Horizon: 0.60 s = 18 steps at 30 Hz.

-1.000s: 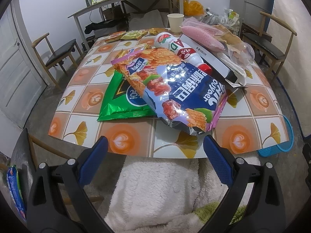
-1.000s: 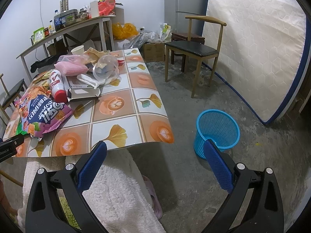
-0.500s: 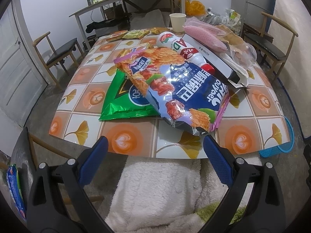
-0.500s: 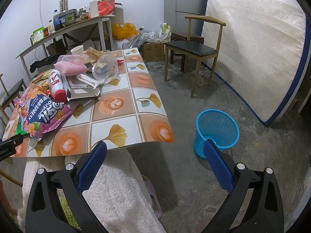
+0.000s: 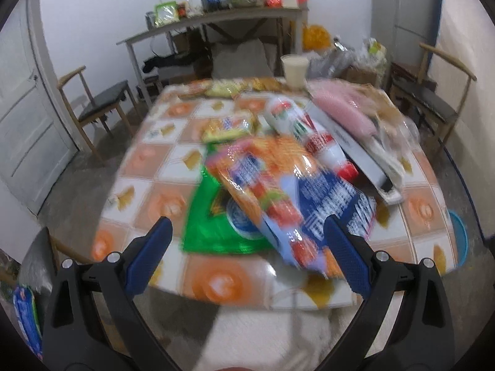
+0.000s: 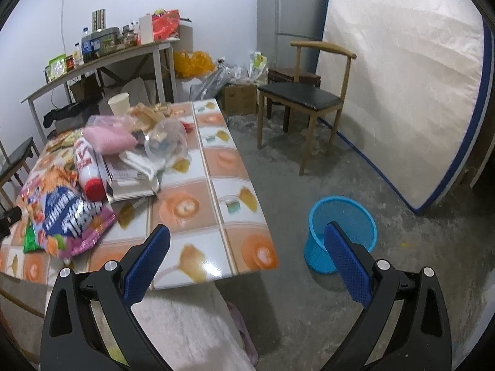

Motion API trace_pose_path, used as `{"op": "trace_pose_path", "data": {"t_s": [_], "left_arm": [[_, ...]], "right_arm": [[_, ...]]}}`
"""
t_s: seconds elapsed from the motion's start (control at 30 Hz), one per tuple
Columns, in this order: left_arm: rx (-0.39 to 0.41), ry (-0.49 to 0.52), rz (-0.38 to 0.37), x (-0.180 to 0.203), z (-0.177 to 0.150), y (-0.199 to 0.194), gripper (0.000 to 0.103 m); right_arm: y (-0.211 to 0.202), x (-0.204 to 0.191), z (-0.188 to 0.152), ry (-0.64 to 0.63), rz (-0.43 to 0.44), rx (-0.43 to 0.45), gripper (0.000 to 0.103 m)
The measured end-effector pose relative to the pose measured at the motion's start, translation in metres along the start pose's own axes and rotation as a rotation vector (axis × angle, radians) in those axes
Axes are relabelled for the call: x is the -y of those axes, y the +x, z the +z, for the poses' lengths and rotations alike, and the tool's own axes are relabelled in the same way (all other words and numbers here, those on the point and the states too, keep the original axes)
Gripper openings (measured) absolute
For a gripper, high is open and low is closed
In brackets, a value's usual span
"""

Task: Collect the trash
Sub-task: 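Grasp the yellow Enaak snack wrapper with the left tool while the right tool grasps the red wrapper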

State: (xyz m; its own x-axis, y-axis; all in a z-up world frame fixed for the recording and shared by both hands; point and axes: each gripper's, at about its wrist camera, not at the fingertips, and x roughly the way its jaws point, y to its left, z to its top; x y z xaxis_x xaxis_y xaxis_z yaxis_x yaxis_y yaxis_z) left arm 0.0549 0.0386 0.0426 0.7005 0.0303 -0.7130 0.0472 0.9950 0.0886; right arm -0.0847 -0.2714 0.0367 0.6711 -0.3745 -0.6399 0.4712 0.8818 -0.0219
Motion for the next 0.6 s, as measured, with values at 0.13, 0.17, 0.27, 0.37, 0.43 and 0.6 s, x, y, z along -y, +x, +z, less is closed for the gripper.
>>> {"op": "trace_pose_path", "data": {"t_s": [0.13, 0.17, 0.27, 0.37, 0.43, 0.6], "left_arm": [[0.056, -0.036, 0.046, -0.03, 0.04, 0.005, 0.094], [0.063, -0.039, 0.05, -0.036, 0.048, 0.007, 0.094], [0.052, -0.052, -0.004, -0.057, 0.078, 0.026, 0.094], [0.029, -0.05, -0.172, -0.07, 0.099, 0.053, 0.094], [0.02, -0.062, -0.286, -0.075, 0.107, 0.071, 0.094], [-0.118, -0.002, -0.351, -0.061, 0.125, 0.127, 0.094]], "right_arm": [[0.004, -0.011, 0.022, -0.012, 0.012, 0.056, 0.097], [0.006, -0.014, 0.029, -0.018, 0.015, 0.079, 0.097], [0.011, -0.028, 0.044, -0.058, 0.045, 0.14, 0.097], [0.017, -0.038, 0.056, -0.073, 0.085, 0.176, 0.097], [0.023, -0.046, 0.063, -0.086, 0.101, 0.181, 0.097], [0.041, -0.062, 0.078, -0.091, 0.152, 0.14, 0.097]]}}
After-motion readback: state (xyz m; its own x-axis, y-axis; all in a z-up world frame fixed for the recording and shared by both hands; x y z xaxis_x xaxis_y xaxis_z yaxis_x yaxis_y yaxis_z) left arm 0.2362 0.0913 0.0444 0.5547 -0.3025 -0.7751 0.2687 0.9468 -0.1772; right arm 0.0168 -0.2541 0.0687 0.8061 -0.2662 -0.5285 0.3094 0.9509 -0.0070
